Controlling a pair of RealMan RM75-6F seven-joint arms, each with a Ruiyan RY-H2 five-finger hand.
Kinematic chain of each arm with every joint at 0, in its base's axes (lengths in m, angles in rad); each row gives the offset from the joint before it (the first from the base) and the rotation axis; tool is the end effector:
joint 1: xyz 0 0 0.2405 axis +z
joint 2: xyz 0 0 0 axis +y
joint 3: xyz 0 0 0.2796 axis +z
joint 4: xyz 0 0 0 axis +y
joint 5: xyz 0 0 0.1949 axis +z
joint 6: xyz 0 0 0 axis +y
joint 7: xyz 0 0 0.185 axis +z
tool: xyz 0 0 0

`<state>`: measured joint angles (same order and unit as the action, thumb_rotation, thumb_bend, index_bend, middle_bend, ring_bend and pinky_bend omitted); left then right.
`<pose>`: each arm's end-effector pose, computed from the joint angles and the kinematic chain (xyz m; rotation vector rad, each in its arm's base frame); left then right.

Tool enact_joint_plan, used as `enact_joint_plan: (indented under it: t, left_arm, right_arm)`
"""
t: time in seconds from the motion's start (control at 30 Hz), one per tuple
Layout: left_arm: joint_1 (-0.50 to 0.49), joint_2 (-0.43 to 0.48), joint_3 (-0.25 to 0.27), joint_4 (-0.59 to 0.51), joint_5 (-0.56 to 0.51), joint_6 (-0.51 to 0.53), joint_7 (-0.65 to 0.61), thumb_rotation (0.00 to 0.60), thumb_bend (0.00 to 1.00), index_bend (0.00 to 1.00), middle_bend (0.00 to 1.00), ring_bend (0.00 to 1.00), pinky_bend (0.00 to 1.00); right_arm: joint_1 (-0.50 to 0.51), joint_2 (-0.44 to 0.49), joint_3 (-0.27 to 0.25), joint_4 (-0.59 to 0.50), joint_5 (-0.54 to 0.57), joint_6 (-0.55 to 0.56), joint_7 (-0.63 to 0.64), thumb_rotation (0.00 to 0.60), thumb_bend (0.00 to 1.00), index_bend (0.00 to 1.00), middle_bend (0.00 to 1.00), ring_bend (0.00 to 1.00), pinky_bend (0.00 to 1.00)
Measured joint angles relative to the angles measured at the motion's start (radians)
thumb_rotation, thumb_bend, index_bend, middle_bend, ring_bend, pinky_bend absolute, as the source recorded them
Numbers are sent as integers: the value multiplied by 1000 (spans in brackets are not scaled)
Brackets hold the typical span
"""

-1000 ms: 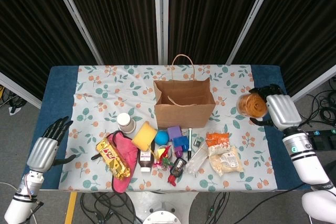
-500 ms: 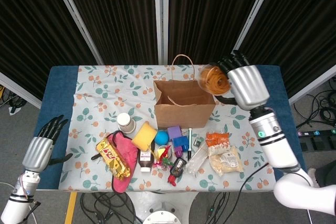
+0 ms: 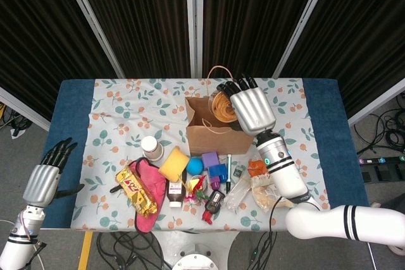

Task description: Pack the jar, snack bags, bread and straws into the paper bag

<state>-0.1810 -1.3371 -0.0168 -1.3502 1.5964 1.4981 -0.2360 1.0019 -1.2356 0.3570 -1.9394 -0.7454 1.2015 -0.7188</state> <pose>-0.3188 0.2493 0.1190 -1.4684 -0.9783 -1.1489 -0.0176 -0.4191 0.1226 1.7126 -0.6661 1.0724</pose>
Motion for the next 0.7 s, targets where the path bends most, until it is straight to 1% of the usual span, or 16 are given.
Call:
enact_joint_plan:
  t: [0.13,0.2,0.3,0.4,0.47,0.57,0.7]
  left_arm:
    - [-4,-2,0,4,2,-3,-4,600,15,84,130,34,155]
    - [-5,-4,0,5,3,-4,-4,600,16,84,130,34,156]
    - [-5,-6,1,6,2,-6,-2,600,16,84,130,34,155]
    - [-4,-6,-1,5,1,-1,-3,600,16,84,130,34,156]
    - [-3,-5,-2,5,0,2,-4,600,16,84,130,34,156]
    - [-3,-3,-3,2,1,6,-5,600,16,84,130,34,155]
    - [-3,-2,-3,-1,2,6,-4,600,16,84,130,34,155]
  right_arm:
    - [-1,8,-9,3,14,-6,0,600,174,370,329,179,119]
    - [0,11,-13,4,22,-15,-1,600,163,340,318,168,107]
    - [5,19,-18,-1,43,-27,-8,600,113,269,293,132,68]
    - [13,28,-21,-10,76,-38,-19,600,49,171,244,82,11]
    - [20,35,-21,-16,99,-45,-22,600,13,118,219,63,0]
    - [25,43,-25,-23,113,-49,-20,600,0,87,198,49,0]
    - [26,47,-31,-25,120,-46,-14,600,0,77,184,42,0]
